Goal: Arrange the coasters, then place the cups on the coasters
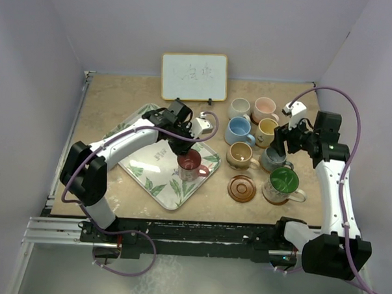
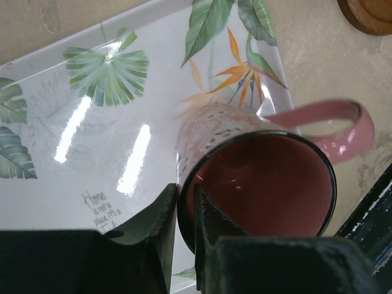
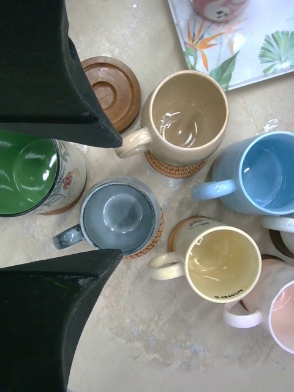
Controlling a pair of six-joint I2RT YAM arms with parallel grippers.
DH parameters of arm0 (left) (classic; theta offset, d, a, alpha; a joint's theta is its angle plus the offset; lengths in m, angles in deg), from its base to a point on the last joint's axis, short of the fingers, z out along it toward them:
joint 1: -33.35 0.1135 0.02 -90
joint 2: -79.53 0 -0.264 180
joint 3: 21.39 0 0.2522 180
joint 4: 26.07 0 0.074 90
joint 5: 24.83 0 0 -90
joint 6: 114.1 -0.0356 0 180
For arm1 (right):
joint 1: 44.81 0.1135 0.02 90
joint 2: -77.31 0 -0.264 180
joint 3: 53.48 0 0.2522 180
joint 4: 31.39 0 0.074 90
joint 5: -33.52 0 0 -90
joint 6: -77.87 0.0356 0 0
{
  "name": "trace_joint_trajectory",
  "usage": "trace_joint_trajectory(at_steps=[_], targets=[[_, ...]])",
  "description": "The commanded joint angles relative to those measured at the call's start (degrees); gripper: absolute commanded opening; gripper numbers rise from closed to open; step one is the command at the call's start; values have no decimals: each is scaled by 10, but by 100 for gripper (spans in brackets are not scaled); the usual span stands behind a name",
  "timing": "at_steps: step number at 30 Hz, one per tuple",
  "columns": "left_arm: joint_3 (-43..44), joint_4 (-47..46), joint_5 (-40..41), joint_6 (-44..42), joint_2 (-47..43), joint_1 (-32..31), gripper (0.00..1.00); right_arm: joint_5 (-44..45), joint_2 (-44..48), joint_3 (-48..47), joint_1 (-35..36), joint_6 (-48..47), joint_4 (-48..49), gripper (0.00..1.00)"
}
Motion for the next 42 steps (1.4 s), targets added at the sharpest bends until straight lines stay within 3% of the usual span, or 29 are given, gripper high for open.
trace_joint_trajectory(at_steps=[1, 3, 11, 18, 23, 32, 42], targets=[[21, -2, -12, -18, 1, -7, 8, 8, 17, -5, 3, 19, 0, 69], [33, 7, -3, -27, -4, -7, 3, 18, 19, -13, 3, 30, -6, 68], [109, 45, 5, -32, -29, -18, 3, 19, 29, -19, 3, 85, -3, 69], [146, 11, 27, 14, -32, -96, 3, 75, 30, -7, 3, 87, 8, 72], [175, -32, 14, 75, 2, -136, 3, 134, 33, 10, 3, 100, 26, 78], [223, -101, 13, 209, 78, -169, 3, 156, 41, 22, 2, 120, 38, 83], [276, -93, 47, 245, 141, -207, 3, 157, 44, 24, 2, 120, 37, 83]])
